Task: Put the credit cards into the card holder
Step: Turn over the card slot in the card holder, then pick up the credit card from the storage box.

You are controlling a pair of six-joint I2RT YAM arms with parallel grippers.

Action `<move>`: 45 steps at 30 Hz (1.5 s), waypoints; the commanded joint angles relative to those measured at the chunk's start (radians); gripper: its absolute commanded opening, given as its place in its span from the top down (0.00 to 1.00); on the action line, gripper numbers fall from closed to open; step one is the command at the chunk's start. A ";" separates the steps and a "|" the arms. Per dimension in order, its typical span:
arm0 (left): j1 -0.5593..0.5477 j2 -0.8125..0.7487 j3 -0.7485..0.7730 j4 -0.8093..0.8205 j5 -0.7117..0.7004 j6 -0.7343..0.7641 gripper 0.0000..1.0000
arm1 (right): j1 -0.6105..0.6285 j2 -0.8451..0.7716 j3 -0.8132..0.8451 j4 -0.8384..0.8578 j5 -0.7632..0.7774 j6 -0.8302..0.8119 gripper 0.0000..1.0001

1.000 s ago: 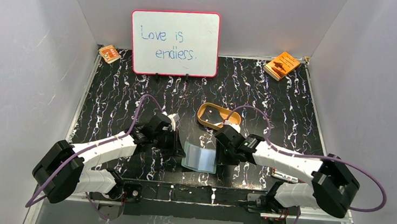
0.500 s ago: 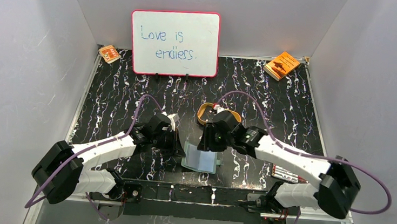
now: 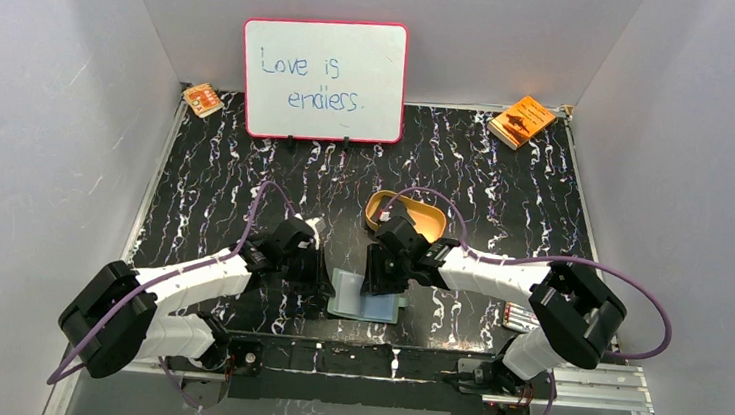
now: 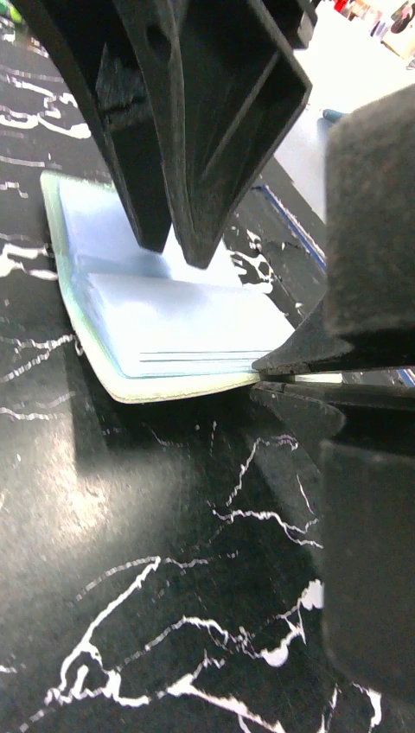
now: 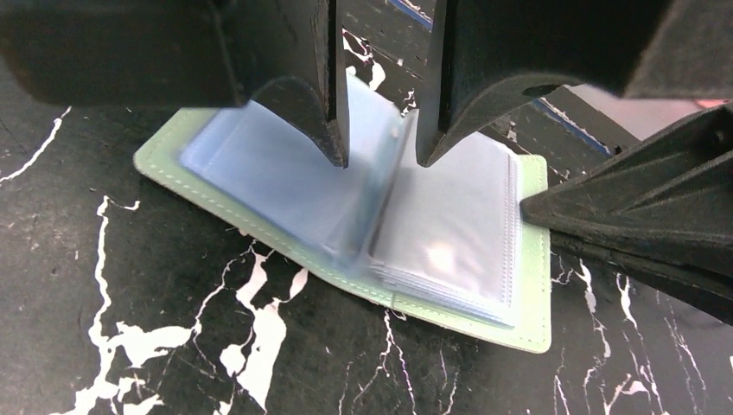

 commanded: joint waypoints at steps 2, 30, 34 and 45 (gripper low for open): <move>-0.002 -0.008 -0.015 -0.047 -0.050 0.005 0.96 | 0.000 -0.020 -0.010 0.031 0.000 0.004 0.58; -0.001 -0.322 0.075 -0.157 -0.237 -0.048 0.13 | -0.270 -0.251 0.195 -0.139 0.187 -0.122 0.30; -0.002 -0.308 0.082 -0.169 -0.221 -0.037 0.13 | -0.401 -0.181 0.194 -0.079 0.056 -0.143 0.28; -0.002 -0.363 0.054 -0.223 -0.245 -0.032 0.14 | -0.492 0.065 0.243 0.026 -0.006 -0.205 0.23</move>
